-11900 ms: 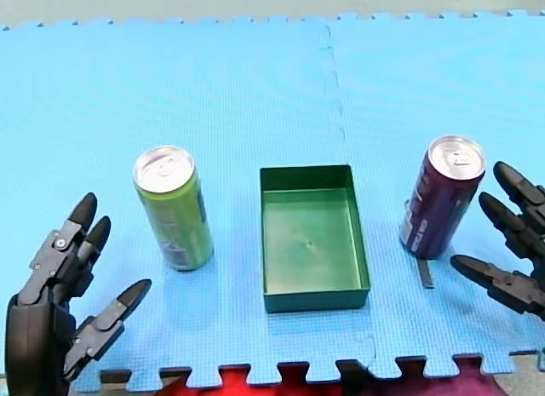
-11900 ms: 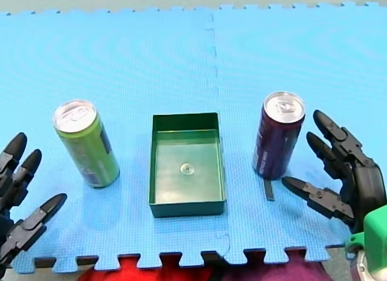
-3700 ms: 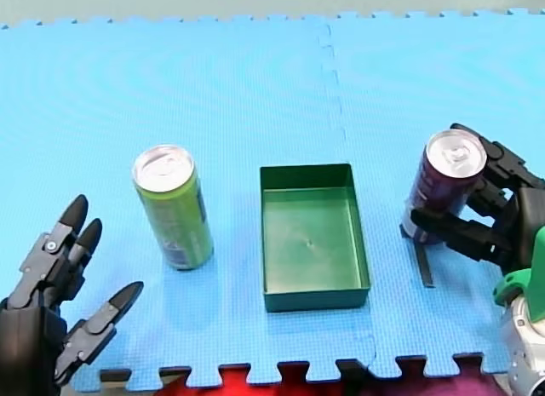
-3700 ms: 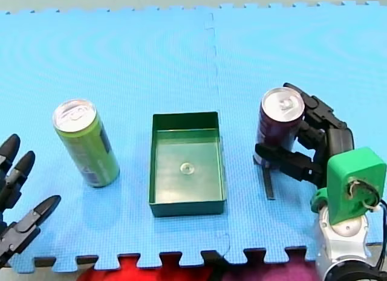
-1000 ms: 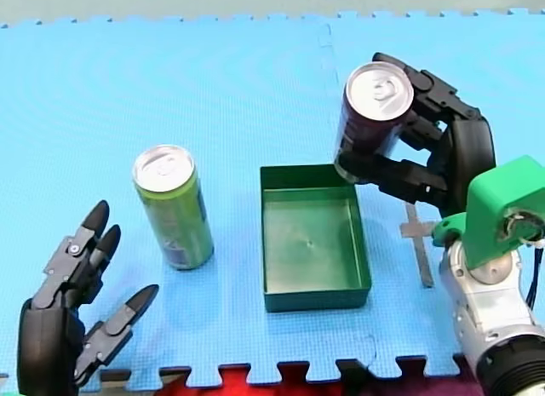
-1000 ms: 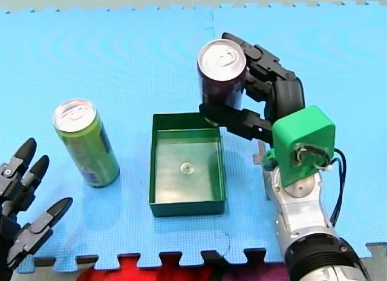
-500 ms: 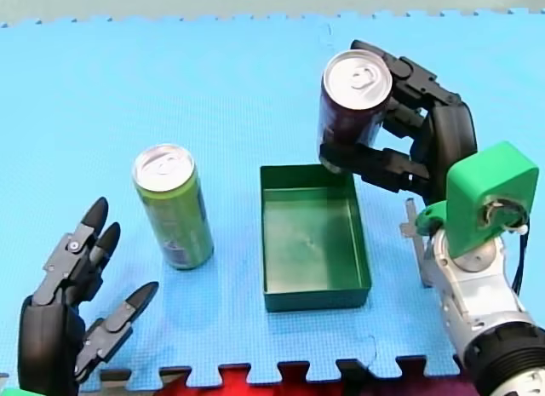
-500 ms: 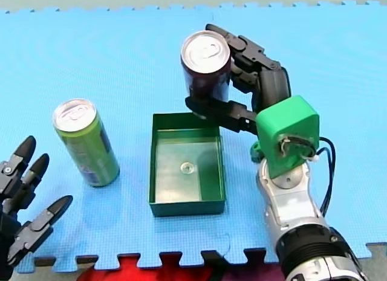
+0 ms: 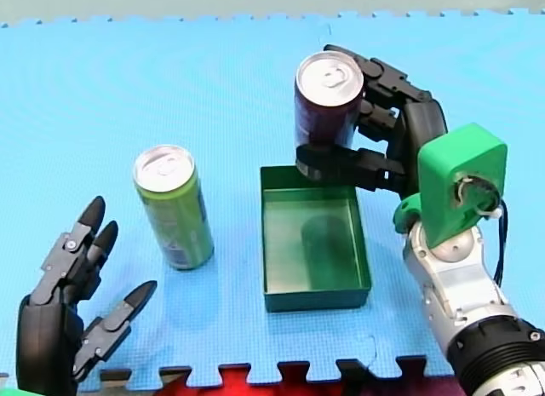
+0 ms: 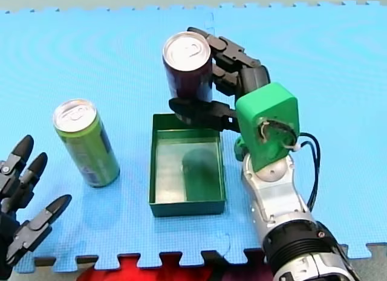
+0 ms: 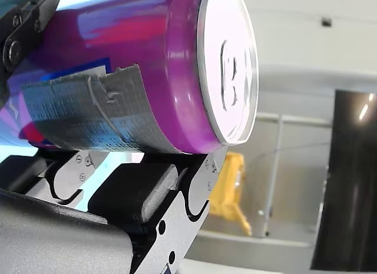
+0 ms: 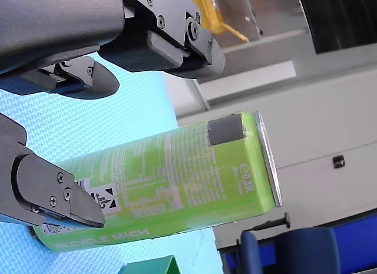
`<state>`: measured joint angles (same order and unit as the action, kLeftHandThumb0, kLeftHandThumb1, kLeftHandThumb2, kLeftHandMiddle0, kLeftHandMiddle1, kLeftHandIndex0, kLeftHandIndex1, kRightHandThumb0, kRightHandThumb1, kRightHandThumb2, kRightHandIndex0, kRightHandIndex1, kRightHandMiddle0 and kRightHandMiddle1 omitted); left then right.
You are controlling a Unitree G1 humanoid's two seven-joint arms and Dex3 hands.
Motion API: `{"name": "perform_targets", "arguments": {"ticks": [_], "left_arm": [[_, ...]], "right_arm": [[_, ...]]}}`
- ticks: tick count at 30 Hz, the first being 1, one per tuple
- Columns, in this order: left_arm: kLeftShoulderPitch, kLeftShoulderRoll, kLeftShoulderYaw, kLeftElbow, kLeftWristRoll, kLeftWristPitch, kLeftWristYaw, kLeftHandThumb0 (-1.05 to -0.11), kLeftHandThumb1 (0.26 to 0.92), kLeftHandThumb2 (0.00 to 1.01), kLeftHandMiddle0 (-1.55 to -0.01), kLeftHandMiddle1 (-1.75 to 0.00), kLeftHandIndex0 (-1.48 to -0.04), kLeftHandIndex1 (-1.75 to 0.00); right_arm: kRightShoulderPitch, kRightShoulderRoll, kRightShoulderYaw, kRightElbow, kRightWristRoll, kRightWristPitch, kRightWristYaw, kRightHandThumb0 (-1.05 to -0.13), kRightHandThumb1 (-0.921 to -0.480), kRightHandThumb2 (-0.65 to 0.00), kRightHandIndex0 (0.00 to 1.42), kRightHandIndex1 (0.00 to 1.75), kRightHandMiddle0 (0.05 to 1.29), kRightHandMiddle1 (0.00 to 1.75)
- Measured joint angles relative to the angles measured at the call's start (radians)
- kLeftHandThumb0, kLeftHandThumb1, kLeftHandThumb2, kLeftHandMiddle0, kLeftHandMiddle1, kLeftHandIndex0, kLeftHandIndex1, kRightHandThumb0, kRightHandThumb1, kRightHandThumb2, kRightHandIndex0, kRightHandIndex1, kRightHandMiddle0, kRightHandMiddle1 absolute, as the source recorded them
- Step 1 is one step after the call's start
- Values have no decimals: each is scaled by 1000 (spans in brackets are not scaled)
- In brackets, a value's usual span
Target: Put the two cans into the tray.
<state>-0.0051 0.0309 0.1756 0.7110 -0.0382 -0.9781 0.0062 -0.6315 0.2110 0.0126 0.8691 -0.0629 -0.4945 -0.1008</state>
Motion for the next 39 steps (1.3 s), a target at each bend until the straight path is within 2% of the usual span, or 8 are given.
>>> {"name": "perform_targets", "arguments": {"ticks": [3, 6, 14, 25, 39], "left_arm": [[0, 0, 0, -1, 0, -1, 0, -937, 845, 1, -425, 0, -367, 0], [1, 0, 0, 0, 1, -2, 0, -938, 845, 0, -425, 0, -367, 0], [3, 0, 0, 0, 1, -4, 0, -942, 847, 1, -425, 0, -368, -1], [11, 0, 0, -7, 0, -7, 2, -941, 845, 0, -429, -2, -373, -2], [12, 0, 16, 19, -51, -4, -30, -974, 837, 0, -432, -1, -369, 0]], "right_arm": [[9, 6, 10, -9, -16, 24, -18, -448, -716, 0, 1311, 0, 1160, 0], [16, 11, 15, -16, -22, 34, -30, -453, -716, 0, 1310, 0, 1158, 0], [23, 15, 8, -25, 8, 64, -8, -454, -717, 0, 1307, 0, 1160, 1], [26, 15, 7, -24, 15, 67, -2, -445, -720, -1, 1302, 0, 1162, 0], [27, 15, -20, 13, 54, 57, 30, -408, -725, -1, 1307, 2, 1176, 4]]}}
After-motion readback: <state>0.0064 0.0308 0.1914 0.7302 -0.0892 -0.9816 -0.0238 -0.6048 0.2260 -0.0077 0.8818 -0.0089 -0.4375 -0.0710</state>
